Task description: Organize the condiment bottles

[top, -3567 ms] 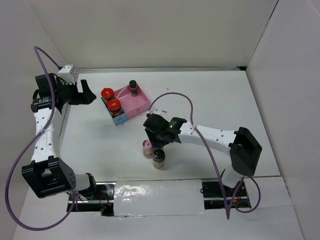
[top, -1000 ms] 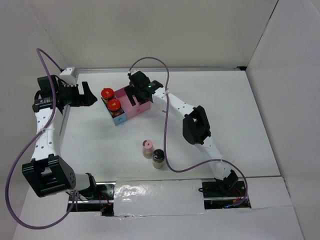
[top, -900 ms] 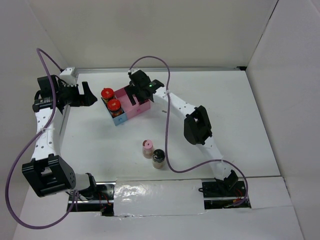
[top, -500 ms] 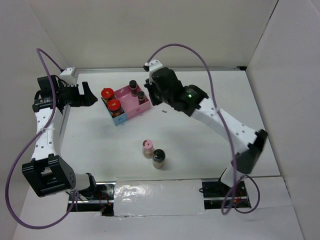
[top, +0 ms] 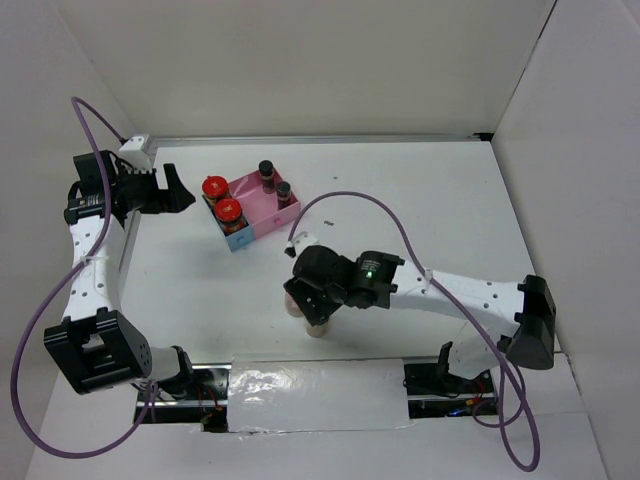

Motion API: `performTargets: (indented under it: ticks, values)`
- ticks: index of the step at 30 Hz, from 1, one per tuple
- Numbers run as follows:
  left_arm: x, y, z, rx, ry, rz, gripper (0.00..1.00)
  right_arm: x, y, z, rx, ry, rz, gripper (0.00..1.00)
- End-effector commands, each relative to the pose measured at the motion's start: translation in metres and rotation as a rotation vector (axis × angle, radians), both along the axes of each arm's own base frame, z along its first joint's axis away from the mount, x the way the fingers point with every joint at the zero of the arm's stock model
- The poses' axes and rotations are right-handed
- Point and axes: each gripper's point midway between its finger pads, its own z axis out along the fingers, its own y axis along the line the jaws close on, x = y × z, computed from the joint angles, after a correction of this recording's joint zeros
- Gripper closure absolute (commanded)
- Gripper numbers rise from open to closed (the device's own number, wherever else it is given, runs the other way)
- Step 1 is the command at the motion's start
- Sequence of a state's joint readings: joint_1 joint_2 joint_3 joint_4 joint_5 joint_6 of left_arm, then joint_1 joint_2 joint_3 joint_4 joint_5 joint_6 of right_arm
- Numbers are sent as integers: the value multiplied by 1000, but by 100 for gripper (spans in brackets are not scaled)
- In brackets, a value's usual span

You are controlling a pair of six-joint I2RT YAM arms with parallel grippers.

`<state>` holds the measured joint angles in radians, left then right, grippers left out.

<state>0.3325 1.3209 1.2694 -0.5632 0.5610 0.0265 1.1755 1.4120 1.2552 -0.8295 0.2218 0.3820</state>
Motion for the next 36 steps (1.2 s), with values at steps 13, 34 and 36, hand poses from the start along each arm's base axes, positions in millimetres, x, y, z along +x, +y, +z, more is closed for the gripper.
performTargets:
  ticks: [13, 34, 36]
  values:
    - [0, -4, 11, -6, -42, -32, 1, 2, -1, -16, 24, -35, -105, 44]
    - [2, -3, 11, -6, -45, -35, 1, 26, -13, -2, 7, -73, -158, 100]
    - [2, -3, 11, -6, -43, -35, 1, 41, -26, 13, 20, -93, -203, 100]
